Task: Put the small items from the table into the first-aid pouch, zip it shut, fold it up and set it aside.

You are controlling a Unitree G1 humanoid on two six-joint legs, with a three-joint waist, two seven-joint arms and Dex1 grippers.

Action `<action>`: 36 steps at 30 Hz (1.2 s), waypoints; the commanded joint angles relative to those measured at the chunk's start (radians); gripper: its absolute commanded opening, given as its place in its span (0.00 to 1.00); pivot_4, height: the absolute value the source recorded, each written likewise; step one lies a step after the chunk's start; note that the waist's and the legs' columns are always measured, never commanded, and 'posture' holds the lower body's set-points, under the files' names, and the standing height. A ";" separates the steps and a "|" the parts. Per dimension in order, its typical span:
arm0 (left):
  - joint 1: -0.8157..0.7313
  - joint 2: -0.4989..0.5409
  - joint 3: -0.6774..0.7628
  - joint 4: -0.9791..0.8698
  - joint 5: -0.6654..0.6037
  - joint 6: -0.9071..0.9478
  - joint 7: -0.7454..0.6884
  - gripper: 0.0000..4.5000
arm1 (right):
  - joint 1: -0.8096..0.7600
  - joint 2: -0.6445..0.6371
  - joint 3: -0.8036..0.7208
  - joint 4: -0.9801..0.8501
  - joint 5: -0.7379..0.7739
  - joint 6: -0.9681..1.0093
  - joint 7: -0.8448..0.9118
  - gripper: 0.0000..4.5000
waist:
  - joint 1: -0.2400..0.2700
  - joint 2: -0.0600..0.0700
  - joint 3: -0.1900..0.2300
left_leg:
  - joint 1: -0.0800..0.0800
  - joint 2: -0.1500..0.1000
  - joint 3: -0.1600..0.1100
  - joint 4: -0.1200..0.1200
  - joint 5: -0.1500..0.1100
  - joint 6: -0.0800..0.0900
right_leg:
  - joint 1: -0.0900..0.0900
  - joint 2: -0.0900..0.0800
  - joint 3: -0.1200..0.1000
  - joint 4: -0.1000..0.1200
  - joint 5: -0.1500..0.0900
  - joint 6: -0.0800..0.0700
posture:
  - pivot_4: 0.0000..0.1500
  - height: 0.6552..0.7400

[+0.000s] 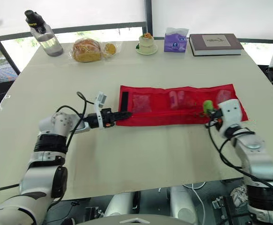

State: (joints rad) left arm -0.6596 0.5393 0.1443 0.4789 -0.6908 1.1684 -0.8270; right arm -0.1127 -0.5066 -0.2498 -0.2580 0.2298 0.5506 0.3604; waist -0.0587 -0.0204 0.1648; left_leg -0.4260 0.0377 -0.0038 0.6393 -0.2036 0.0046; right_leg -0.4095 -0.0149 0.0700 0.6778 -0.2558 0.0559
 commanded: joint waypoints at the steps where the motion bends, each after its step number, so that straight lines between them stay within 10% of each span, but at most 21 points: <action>1: 0.047 0.088 0.014 0.033 0.052 -0.020 -0.013 0.00 | 0.007 -0.019 -0.107 0.008 -0.033 0.009 -0.087 0.01 | -0.007 0.000 0.000 | 0.001 0.000 0.000 -0.002 0.000 0.000 | 0.000 0.000 0.001 0.000 0.000 0.000 | 1.00 1.00; 17: 0.211 0.161 0.061 -0.108 0.007 0.056 -0.018 0.00 | -0.001 -0.015 -0.121 0.143 -0.135 -0.096 -0.224 0.01 | -0.010 0.000 0.000 | 0.004 0.000 0.006 -0.005 0.000 0.000 | 0.000 -0.001 0.005 0.000 -0.001 -0.001 | 1.00 1.00; 27: 0.313 0.217 0.071 -0.267 0.006 0.039 -0.023 0.00 | 0.042 0.043 -0.180 -0.071 0.055 0.011 -0.148 0.99 | -0.011 0.001 0.000 | 0.007 0.001 0.007 -0.007 0.000 0.000 | 0.000 0.000 0.007 0.000 -0.001 -0.001 | 1.00 1.00; 36: 0.379 0.322 0.107 -0.373 0.057 -0.182 -0.094 0.71 | 0.180 0.177 -0.347 -0.349 0.475 0.324 -0.183 1.00 | -0.007 0.000 0.000 | 0.008 0.002 0.007 -0.007 0.000 0.000 | 0.000 -0.001 0.007 0.000 -0.004 -0.003 | 1.00 1.00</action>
State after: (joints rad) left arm -0.3136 0.8032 0.2357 0.1368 -0.6883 1.0745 -0.8923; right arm 0.0638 -0.3525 -0.5470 -0.5387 0.6112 0.8372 0.2060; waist -0.0653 -0.0201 0.1649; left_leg -0.4182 0.0395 0.0040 0.6319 -0.2037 0.0046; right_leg -0.4092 -0.0157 0.0768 0.6777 -0.2601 0.0530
